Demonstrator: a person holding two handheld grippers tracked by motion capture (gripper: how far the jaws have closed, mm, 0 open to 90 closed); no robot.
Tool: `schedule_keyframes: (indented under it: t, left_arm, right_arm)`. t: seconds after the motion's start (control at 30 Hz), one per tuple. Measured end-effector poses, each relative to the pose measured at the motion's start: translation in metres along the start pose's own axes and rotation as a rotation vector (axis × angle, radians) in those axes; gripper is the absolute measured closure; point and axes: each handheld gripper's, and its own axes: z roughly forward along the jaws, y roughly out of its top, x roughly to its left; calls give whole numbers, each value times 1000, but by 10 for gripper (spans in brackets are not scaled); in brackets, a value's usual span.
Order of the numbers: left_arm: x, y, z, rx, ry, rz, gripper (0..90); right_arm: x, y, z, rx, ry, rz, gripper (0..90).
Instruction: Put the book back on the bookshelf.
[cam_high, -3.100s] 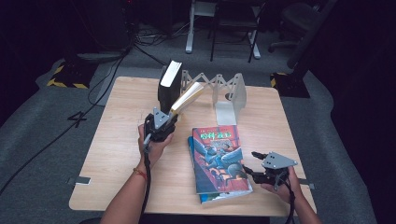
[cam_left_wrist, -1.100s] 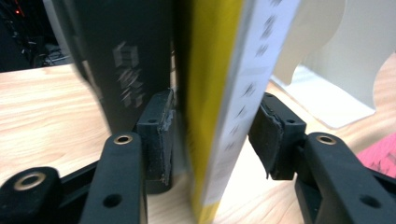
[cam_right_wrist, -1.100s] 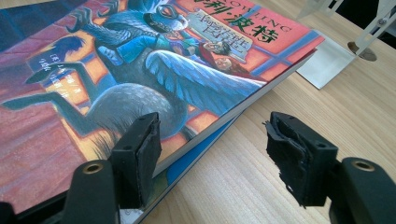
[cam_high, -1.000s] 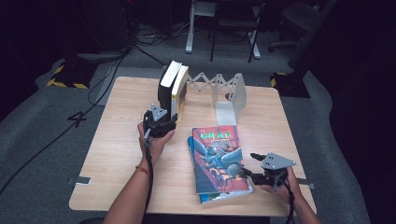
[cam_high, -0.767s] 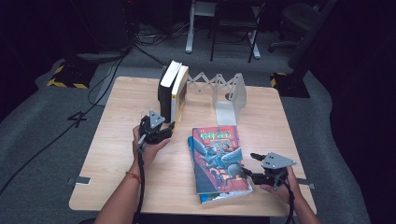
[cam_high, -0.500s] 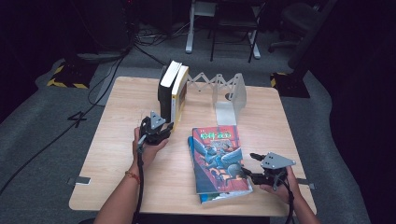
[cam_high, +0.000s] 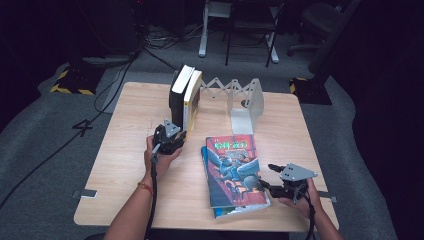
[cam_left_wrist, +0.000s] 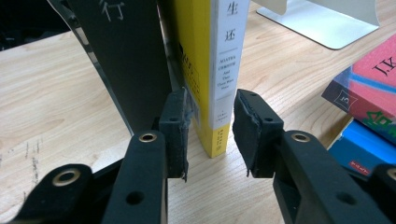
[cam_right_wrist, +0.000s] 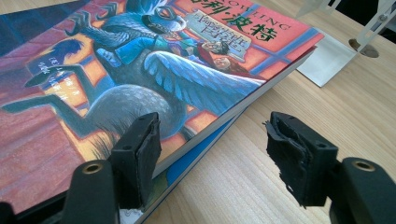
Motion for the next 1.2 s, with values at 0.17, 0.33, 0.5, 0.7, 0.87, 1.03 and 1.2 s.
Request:
schedule_keyframes:
  t: [0.17,0.33,0.5,0.7,0.87,1.03,1.2]
  left_arm:
    - [-4,4,6,7,15,32,769]
    - [-1,10,12,5,37,4,832]
    - [-1,16,19,13,47,-19,830]
    - [-3,24,27,18,57,-19,831]
    - [-3,28,32,26,58,-22,830]
    - [-4,31,36,30,63,-18,827]
    - [-4,35,39,37,66,-27,825]
  right_arm:
    - [1,1,1,0,3,-1,356]
    - [0,-1,0,-5,3,3,354]
    - [0,-1,0,-5,3,1,354]
    - [0,-1,0,-5,3,7,354]
    - [-1,-1,0,-7,5,9,352]
    - [-1,-2,0,-9,5,13,352]
    - [0,-2,0,-10,3,12,353]
